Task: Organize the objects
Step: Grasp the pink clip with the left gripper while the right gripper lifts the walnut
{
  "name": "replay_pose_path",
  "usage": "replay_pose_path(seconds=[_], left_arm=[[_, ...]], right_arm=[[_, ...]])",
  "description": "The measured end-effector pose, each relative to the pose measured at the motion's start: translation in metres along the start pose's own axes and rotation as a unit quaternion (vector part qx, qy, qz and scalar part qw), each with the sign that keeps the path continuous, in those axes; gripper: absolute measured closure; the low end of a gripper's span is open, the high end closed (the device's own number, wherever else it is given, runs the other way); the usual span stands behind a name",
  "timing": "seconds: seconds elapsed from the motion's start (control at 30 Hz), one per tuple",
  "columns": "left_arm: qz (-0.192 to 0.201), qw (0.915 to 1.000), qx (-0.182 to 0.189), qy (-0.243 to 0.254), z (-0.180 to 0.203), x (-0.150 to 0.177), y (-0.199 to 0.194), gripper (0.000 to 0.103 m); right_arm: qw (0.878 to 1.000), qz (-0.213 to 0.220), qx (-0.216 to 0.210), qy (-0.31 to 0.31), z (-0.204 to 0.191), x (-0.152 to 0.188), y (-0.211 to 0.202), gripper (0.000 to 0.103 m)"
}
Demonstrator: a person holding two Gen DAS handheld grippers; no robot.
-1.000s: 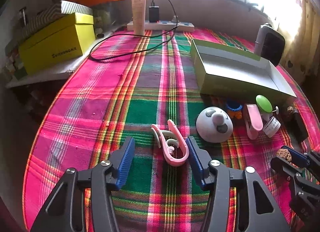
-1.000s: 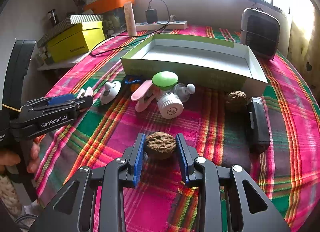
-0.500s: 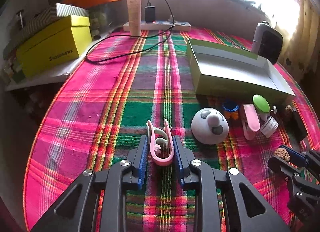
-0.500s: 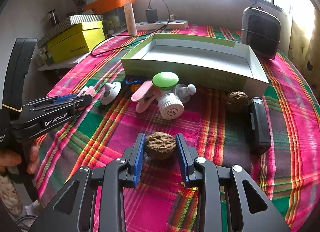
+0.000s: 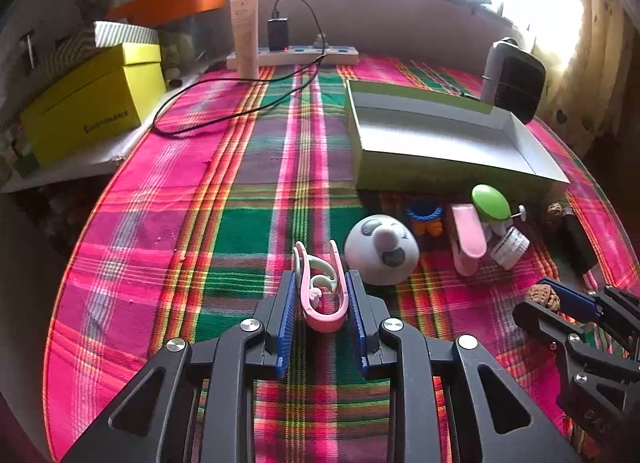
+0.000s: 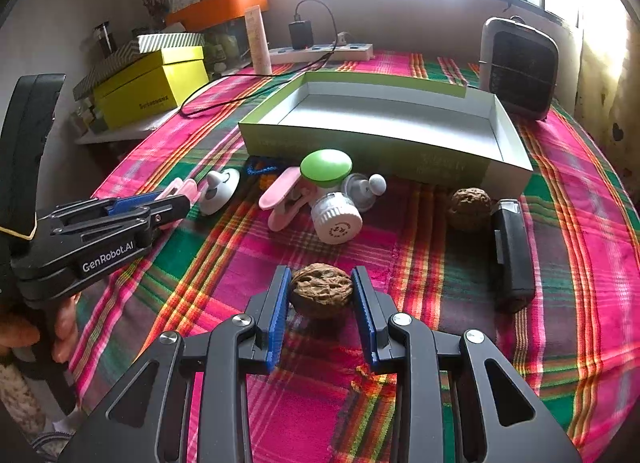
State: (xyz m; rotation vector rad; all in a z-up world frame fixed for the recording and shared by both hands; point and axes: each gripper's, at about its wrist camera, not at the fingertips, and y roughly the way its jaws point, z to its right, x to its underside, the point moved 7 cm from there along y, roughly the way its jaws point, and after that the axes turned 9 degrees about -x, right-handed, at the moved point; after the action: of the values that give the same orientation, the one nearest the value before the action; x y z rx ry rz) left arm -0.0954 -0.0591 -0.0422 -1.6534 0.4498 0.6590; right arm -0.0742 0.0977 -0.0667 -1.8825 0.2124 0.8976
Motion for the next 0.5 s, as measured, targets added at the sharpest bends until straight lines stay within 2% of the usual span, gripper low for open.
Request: replay_pose_path(seconds=[0.5], left_arm=[[0.024, 0.9995, 0.016, 0.015, 0.014, -0.02, -0.018, 0.08]], right_arm=[[1.0, 0.022, 0.003, -0.001, 0.008, -0.025, -0.012, 0.071]])
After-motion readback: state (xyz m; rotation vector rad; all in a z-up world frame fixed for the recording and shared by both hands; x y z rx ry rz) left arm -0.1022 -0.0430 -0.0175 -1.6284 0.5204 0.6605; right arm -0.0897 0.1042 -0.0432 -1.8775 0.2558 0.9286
